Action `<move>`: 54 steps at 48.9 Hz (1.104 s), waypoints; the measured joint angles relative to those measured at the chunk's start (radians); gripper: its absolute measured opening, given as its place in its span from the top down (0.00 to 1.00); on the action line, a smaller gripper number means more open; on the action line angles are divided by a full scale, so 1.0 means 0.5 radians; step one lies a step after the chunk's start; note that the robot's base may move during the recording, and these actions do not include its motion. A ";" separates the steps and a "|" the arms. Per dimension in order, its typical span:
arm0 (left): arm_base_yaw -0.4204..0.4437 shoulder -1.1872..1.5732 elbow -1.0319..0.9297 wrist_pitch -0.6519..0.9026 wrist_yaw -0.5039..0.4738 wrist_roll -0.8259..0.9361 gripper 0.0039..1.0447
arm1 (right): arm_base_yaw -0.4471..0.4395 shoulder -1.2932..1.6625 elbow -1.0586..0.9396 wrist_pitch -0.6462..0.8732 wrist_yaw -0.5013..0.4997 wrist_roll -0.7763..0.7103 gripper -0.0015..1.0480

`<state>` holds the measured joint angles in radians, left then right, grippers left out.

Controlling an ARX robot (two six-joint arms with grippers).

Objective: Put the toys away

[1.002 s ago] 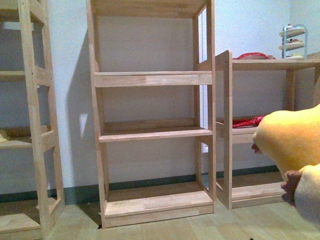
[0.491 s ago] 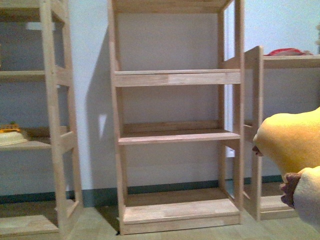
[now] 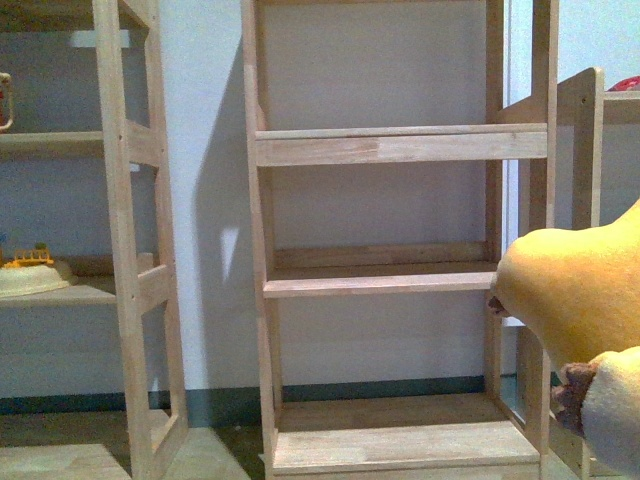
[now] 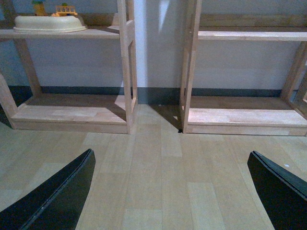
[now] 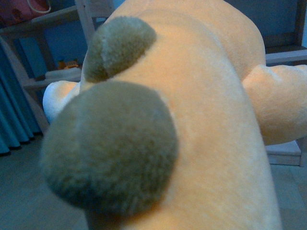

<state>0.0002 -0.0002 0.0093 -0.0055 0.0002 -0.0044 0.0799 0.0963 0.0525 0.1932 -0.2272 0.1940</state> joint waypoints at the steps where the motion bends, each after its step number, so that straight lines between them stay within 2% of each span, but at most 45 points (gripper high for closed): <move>1: 0.000 0.000 0.001 0.000 0.001 0.000 0.06 | 0.000 0.000 -0.001 0.000 -0.001 0.000 0.90; 54: 0.000 0.000 0.001 0.000 0.000 0.000 0.06 | 0.000 0.000 -0.001 0.000 -0.002 0.000 0.90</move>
<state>0.0002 -0.0002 0.0097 -0.0055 0.0002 -0.0044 0.0799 0.0963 0.0521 0.1932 -0.2279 0.1940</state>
